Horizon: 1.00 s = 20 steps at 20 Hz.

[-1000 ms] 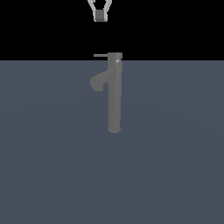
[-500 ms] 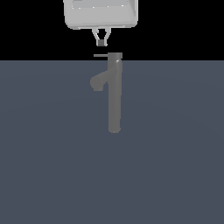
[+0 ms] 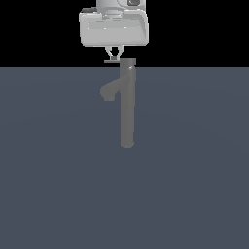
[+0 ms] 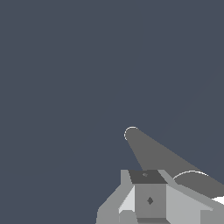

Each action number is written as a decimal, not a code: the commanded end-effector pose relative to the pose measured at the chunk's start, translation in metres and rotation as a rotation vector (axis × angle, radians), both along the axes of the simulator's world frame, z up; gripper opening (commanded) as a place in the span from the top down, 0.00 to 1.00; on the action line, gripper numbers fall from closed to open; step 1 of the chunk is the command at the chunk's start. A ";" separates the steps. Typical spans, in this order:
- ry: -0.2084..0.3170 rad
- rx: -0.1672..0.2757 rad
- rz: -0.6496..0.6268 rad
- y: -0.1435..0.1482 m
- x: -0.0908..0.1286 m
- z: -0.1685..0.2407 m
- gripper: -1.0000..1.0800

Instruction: Turn on the faucet by rotating a designated handle.

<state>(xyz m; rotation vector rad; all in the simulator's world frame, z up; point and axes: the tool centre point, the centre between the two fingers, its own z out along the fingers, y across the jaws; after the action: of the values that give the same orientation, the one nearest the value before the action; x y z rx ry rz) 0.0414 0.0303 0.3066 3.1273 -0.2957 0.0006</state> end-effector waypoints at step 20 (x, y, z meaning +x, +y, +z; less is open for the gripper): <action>0.000 0.000 -0.010 0.012 -0.010 -0.006 1.00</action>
<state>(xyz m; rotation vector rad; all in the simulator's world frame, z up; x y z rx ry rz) 0.0360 0.0394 0.3007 3.1260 -0.3116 -0.0002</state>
